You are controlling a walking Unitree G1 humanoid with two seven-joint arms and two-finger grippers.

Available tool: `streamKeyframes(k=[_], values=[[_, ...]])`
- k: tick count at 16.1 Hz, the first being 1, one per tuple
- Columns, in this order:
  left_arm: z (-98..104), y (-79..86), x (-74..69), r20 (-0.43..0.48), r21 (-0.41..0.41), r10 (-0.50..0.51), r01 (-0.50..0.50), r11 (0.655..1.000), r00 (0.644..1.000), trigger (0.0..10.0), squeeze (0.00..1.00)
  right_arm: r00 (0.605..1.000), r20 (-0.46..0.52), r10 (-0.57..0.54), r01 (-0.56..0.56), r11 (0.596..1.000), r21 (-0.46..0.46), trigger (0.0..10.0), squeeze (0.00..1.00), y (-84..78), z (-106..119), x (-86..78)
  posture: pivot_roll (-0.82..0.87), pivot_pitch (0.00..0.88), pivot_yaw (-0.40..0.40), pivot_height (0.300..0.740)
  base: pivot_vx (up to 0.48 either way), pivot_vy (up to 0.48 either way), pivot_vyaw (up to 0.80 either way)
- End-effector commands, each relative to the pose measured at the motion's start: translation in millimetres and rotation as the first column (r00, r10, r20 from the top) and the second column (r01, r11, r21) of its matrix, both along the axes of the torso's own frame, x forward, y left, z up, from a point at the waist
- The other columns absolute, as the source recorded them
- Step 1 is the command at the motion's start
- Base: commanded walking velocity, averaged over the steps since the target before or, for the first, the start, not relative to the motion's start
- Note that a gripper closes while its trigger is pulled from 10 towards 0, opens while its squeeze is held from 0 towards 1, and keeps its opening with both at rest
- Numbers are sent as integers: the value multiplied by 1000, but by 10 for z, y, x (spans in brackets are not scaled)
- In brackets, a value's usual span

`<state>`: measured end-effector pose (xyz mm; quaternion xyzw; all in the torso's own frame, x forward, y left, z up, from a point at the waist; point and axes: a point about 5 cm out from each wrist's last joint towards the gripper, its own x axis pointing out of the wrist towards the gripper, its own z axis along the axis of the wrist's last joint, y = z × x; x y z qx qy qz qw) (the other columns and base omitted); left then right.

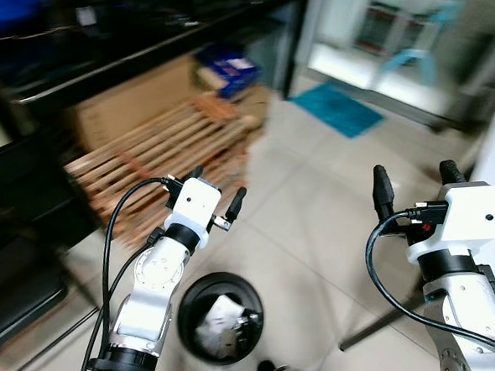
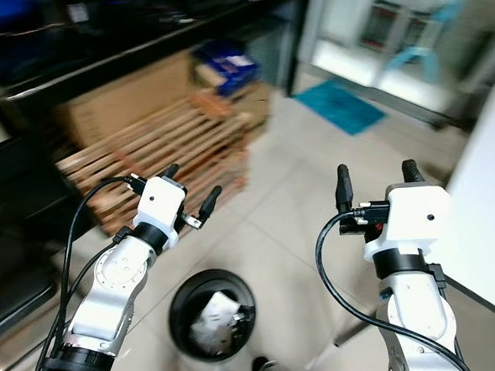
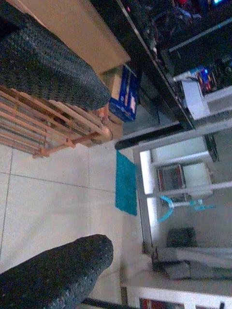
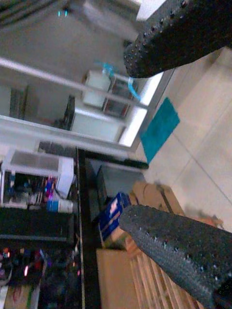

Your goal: Picking trash to rubbish bin

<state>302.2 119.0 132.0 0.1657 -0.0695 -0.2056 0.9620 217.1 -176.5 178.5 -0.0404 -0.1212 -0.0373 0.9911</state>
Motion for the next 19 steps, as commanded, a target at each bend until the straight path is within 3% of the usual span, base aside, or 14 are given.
streamKeyframes(k=[1,9,14,19], values=[[26,8,8,21,-7,9,-9,1000,1000,10000,0,1000,10,-16,16,1000,-10,10000,0,-22,25,2,151,71,-57,740,0,0,-800],[27,-81,30,17,5,-40,40,999,999,10000,0,998,18,-53,53,998,-28,10000,0,-43,37,-26,137,78,-39,740,0,0,-800],[13,-126,49,4,3,-63,63,998,998,10000,0,998,25,-60,61,998,-29,10000,0,-44,46,-45,121,75,-33,740,0,0,-320],[49,-220,130,-6,-35,-70,70,997,997,10000,0,998,25,-61,61,998,-35,10000,0,-24,45,-52,115,76,-29,740,0,-409,0]])
